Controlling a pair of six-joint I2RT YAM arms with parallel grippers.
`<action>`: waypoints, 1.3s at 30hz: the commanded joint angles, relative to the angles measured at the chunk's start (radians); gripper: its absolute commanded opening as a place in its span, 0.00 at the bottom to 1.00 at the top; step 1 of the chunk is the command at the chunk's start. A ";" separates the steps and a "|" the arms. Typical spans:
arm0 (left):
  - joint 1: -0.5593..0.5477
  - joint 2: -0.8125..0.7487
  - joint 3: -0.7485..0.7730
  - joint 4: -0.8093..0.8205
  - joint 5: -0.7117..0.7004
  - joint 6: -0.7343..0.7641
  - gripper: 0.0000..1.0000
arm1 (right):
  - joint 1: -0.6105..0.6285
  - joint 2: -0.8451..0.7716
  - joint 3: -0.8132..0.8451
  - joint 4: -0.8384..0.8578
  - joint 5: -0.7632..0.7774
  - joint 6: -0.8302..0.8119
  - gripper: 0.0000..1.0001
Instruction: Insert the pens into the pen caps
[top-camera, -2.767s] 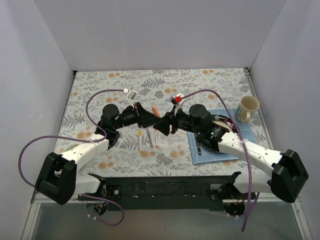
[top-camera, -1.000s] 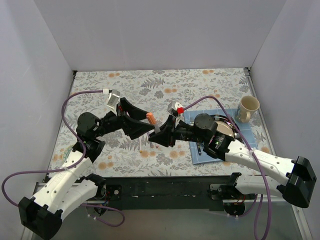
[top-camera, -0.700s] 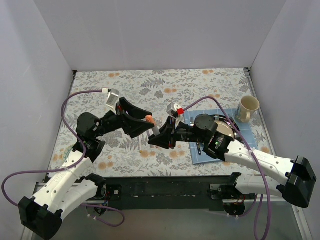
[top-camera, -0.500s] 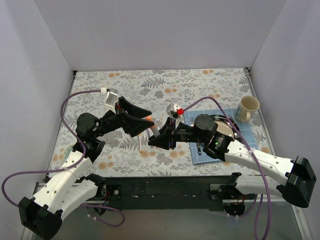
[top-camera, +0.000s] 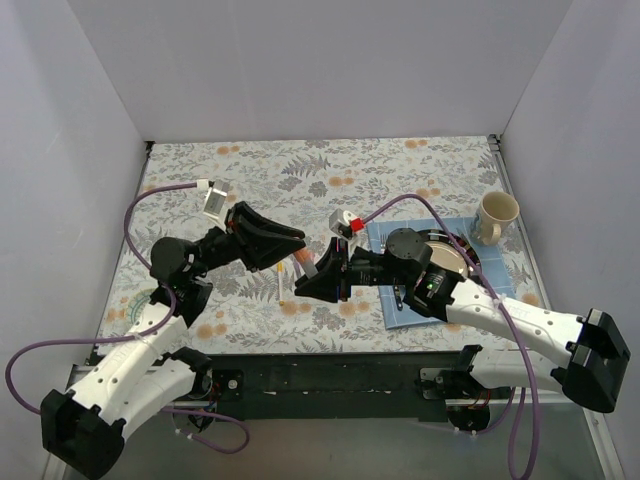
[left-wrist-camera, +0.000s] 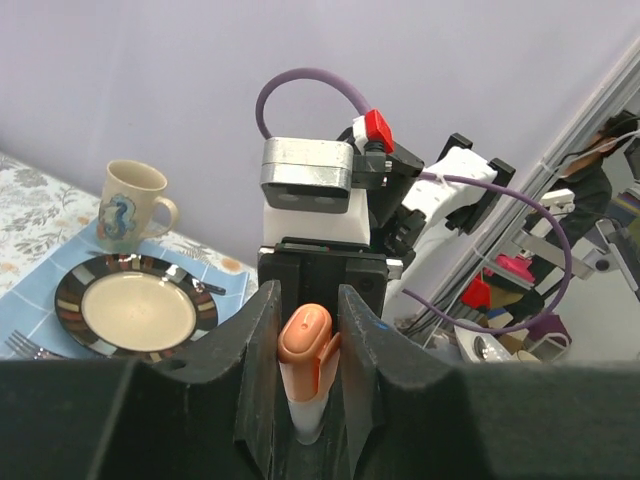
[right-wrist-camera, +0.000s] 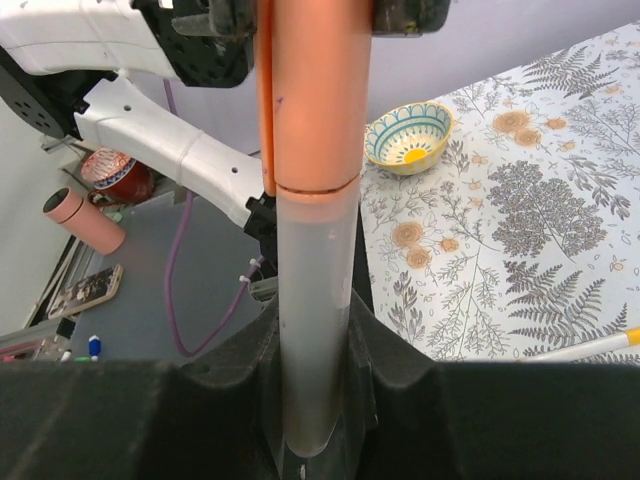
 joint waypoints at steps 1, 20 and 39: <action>-0.002 0.029 -0.111 0.228 0.071 -0.185 0.00 | -0.004 0.021 0.064 0.139 0.004 0.014 0.01; -0.138 0.126 -0.424 0.518 -0.041 -0.230 0.00 | -0.243 0.147 0.337 0.231 -0.054 0.045 0.01; 0.248 0.303 0.213 -0.642 0.057 0.386 0.00 | -0.295 -0.263 -0.250 0.026 -0.194 0.002 0.79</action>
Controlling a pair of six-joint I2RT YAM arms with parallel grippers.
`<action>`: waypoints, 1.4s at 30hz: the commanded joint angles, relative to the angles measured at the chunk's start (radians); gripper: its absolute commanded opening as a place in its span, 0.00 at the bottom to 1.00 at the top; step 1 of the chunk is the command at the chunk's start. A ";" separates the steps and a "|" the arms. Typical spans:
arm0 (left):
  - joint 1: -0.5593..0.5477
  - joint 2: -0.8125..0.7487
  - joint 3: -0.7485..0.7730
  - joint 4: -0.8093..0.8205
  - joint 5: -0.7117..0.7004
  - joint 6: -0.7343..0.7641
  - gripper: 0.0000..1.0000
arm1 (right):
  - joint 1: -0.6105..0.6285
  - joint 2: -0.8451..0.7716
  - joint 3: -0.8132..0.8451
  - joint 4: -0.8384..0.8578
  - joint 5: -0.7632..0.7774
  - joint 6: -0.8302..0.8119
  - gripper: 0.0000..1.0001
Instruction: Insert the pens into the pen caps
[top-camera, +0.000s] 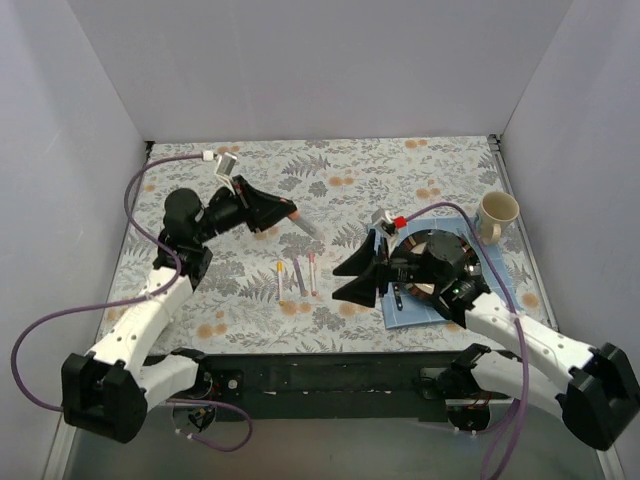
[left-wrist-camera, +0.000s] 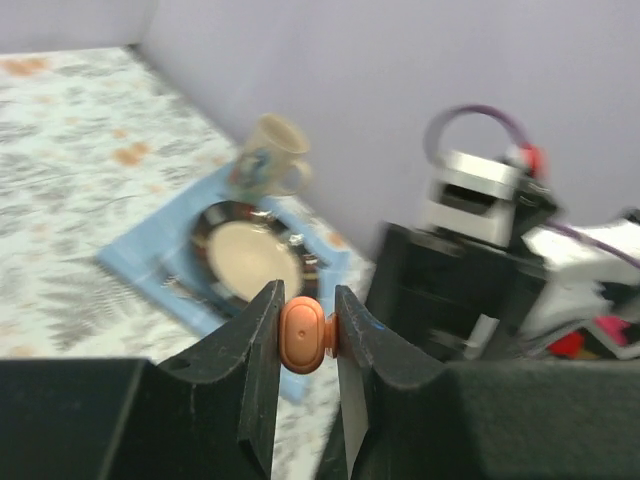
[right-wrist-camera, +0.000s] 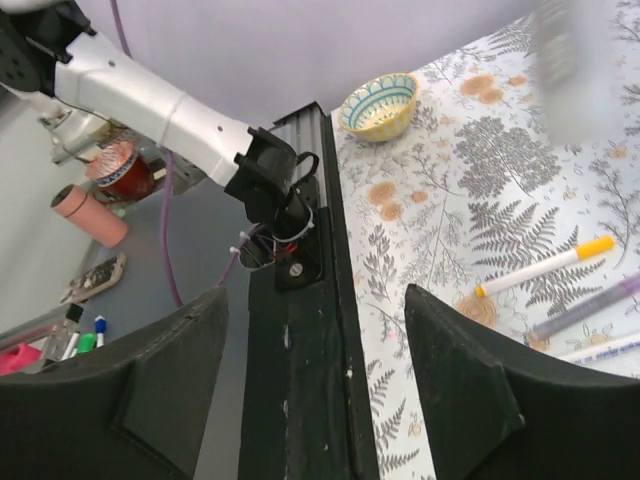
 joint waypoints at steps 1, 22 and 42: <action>0.125 0.164 0.250 -0.662 0.115 0.366 0.00 | 0.004 -0.202 -0.046 -0.174 0.105 -0.126 0.79; 0.192 0.722 0.549 -1.333 -0.073 0.878 0.00 | 0.000 -0.315 -0.012 -0.418 0.122 -0.278 0.92; 0.192 0.742 0.537 -1.259 -0.252 0.771 0.48 | 0.000 -0.353 0.006 -0.436 0.183 -0.234 0.92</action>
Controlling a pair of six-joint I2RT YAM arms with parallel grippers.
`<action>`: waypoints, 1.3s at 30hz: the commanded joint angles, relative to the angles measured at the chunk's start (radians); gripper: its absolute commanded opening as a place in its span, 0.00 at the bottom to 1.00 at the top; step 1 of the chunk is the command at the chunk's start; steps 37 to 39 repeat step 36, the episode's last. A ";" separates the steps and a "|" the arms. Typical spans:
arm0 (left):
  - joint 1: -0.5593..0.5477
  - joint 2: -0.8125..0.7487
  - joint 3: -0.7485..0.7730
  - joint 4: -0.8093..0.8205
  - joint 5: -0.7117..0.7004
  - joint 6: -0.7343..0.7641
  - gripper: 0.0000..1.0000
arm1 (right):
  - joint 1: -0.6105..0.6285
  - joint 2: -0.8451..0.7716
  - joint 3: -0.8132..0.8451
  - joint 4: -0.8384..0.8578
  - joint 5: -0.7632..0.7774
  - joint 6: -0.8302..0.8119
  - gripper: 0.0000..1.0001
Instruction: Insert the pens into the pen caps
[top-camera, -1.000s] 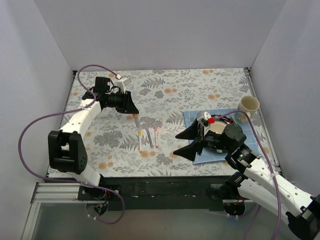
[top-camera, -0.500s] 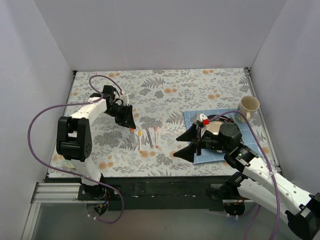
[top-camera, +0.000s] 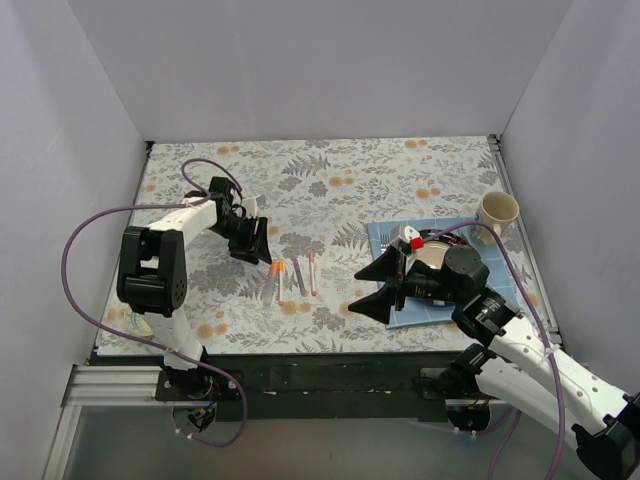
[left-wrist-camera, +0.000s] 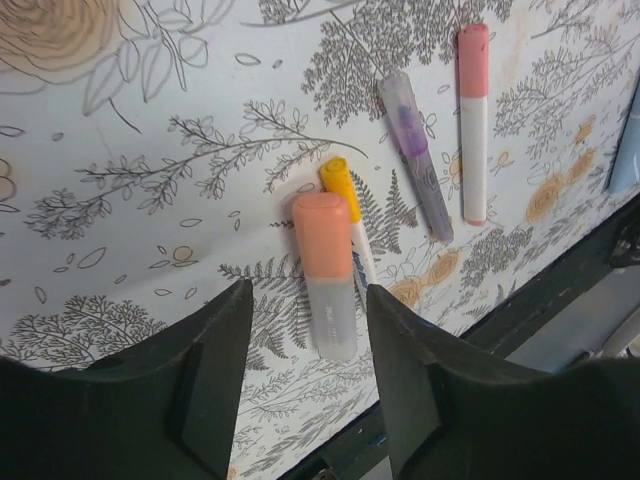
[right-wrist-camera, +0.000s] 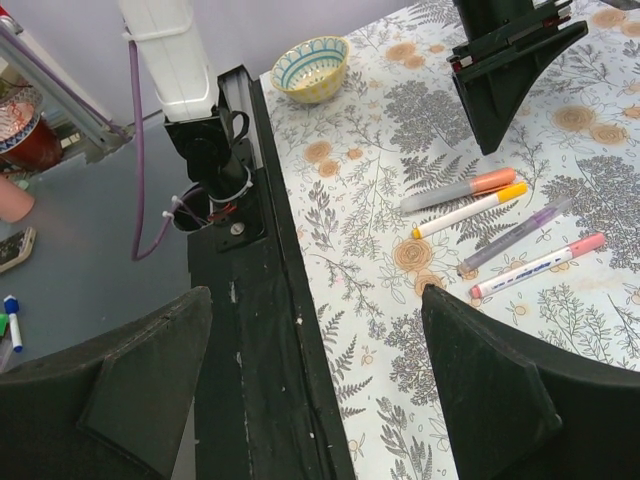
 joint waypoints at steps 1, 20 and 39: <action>0.001 -0.089 0.082 0.012 -0.075 -0.052 0.49 | -0.002 -0.022 0.047 0.012 0.056 0.042 0.92; -0.007 -1.009 -0.474 1.022 0.314 -0.537 0.98 | -0.002 -0.046 0.216 -0.333 0.793 0.172 0.98; -0.025 -1.146 -0.607 1.104 0.311 -0.601 0.98 | -0.002 -0.029 0.210 -0.240 0.778 0.158 0.98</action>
